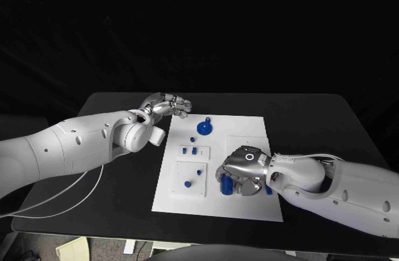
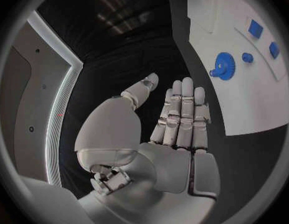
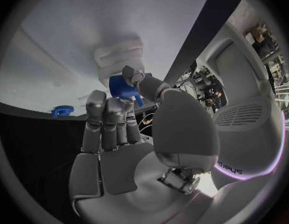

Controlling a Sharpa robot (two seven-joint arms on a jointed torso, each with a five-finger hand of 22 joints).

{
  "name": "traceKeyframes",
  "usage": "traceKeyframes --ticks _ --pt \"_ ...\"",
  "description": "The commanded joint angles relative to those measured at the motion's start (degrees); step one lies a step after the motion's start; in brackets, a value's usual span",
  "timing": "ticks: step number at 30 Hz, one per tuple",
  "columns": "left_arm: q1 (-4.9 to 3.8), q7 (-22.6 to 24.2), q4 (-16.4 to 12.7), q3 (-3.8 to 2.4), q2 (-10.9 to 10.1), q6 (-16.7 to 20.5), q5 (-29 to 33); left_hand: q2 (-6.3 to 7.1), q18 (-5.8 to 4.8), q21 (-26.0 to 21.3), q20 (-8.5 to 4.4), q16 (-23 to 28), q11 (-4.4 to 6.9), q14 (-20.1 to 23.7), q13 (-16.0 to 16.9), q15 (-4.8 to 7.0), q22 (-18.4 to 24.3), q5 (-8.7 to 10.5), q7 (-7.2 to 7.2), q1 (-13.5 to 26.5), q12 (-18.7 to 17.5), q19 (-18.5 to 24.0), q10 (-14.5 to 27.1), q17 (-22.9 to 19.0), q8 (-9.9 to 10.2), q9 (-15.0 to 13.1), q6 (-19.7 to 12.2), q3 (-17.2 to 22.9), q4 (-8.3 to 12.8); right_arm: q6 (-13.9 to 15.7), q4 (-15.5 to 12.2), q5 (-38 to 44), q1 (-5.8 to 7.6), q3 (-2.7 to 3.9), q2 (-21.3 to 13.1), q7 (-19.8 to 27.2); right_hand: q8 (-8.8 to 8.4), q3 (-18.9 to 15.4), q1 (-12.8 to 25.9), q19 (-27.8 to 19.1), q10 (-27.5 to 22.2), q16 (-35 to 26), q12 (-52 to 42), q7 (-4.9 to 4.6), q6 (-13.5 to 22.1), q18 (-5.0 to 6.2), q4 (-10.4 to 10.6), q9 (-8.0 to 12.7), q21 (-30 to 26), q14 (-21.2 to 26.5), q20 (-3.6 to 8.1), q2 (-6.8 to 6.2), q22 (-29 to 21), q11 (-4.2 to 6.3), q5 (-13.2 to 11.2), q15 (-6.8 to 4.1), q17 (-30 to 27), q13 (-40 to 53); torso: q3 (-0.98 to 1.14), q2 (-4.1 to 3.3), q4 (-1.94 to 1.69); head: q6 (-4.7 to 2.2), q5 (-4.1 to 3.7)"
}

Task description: Assemble the parts on the task board

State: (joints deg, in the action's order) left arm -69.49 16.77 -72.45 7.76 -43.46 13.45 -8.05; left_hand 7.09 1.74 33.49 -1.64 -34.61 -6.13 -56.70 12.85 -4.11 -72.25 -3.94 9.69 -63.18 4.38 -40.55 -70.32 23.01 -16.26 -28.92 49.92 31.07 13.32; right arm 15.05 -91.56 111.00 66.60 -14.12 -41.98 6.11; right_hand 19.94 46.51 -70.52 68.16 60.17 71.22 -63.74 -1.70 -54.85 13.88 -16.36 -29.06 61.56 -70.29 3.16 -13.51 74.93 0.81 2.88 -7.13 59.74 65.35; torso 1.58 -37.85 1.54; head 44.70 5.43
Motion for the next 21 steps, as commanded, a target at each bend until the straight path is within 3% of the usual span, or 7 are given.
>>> traceKeyframes --ticks 1,4,7,12,15,21 --pt "-0.05 0.3 -0.2 -0.04 0.0 -0.6 -0.1 0.05 0.42 -0.3 0.21 0.4 -0.08 -0.4 -0.1 -0.18 -0.1 0.32 -0.07 0.7 -0.3 -0.3 0.3 0.1 0.0 0.1 -0.5 0.1 -0.3 -0.7 0.2 -0.3 -0.07 -0.04 0.0 0.1 -0.89 0.2 0.1 -0.5 -0.4 0.0 -0.4 -3.80 -2.3 1.12 -0.1 0.7 0.2 0.1 0.01 -0.41 0.6 -0.06 0.0 0.35 0.0 -0.2 0.00 -0.01 0.02 0.03 0.02" --pt "-0.05 0.3 -0.2 -0.04 0.0 -0.6 -0.1 0.05 0.42 -0.4 0.21 0.4 -0.08 -0.4 -0.1 -0.18 -0.1 0.32 -0.07 0.7 -0.3 -0.3 0.3 0.1 0.0 0.1 -0.5 0.1 -0.3 -0.2 0.3 -0.4 -0.07 -0.04 -0.1 -0.2 -2.77 0.0 -0.3 -0.6 -0.8 -0.1 -0.4 -3.75 1.1 1.12 -0.1 1.6 0.1 0.2 -0.01 -0.91 0.6 -0.04 0.0 0.34 0.0 -0.5 0.00 0.00 0.02 0.01 0.04" --pt "-0.06 0.3 -0.2 -0.04 0.1 -0.6 -0.1 0.06 0.43 -0.4 0.21 0.4 -0.08 -0.4 -0.1 -0.18 -0.1 0.32 -0.07 0.7 -0.3 -0.3 0.3 0.1 0.0 0.1 -0.5 0.1 -0.3 0.1 0.2 -0.6 -0.07 -0.04 -0.1 -0.5 -4.72 -0.3 -0.6 -1.0 -1.3 -0.4 -0.2 -3.11 5.1 1.12 -0.1 2.4 -0.2 0.6 -0.06 -1.52 0.5 0.48 0.0 -0.10 -0.1 -0.9 0.00 0.02 0.00 -0.01 0.09" --pt "-0.06 0.1 -0.2 -0.04 0.1 -0.5 -0.2 0.07 0.43 -0.4 0.21 0.4 -0.08 -0.4 -0.1 -0.18 -0.1 0.32 -0.07 0.6 -0.3 -0.3 0.3 0.2 0.0 0.1 -0.5 0.1 -0.3 1.1 0.1 -0.5 -0.07 -0.04 -0.2 -1.1 -5.57 -0.3 -1.1 -1.3 -1.8 -0.6 -0.2 -2.84 7.6 1.12 -0.1 2.7 -0.5 0.9 -0.08 -2.10 0.4 0.70 0.0 -0.32 -0.1 -1.3 0.00 0.00 0.01 -0.05 0.12" --pt "-0.06 0.0 -0.1 -0.04 0.0 -0.4 -0.4 0.12 0.43 -0.4 0.21 0.4 -0.08 -0.4 -0.1 -0.17 -0.1 0.33 -0.07 0.6 -0.3 -0.3 0.3 0.2 0.0 0.1 -0.5 0.1 -0.3 1.8 -0.1 -0.4 -0.07 -0.04 -0.5 -1.4 -7.12 0.3 -1.7 -1.3 -2.0 -0.7 -0.3 -2.32 11.5 1.12 0.1 3.3 -0.6 1.0 -0.09 -2.61 0.3 1.12 0.1 -0.66 -0.2 -1.7 -0.01 0.00 0.02 -0.08 0.12" --pt "-0.06 -0.1 -0.1 -0.04 0.1 -0.4 -0.4 0.17 0.43 -0.4 0.21 0.5 -0.07 -0.5 -0.1 -0.16 -0.2 0.35 -0.07 0.5 -0.3 -0.3 0.3 0.3 0.0 0.1 -0.6 0.1 -0.3 2.8 -0.7 -1.8 -0.07 -0.04 -1.2 -1.6 -7.13 2.0 -2.2 -1.1 -2.1 -0.7 -0.6 -1.69 13.4 1.12 0.4 3.2 -0.7 1.0 -0.10 -2.88 0.2 1.59 0.1 -1.06 -0.2 -2.2 0.01 0.03 -0.02 -0.22 0.08"
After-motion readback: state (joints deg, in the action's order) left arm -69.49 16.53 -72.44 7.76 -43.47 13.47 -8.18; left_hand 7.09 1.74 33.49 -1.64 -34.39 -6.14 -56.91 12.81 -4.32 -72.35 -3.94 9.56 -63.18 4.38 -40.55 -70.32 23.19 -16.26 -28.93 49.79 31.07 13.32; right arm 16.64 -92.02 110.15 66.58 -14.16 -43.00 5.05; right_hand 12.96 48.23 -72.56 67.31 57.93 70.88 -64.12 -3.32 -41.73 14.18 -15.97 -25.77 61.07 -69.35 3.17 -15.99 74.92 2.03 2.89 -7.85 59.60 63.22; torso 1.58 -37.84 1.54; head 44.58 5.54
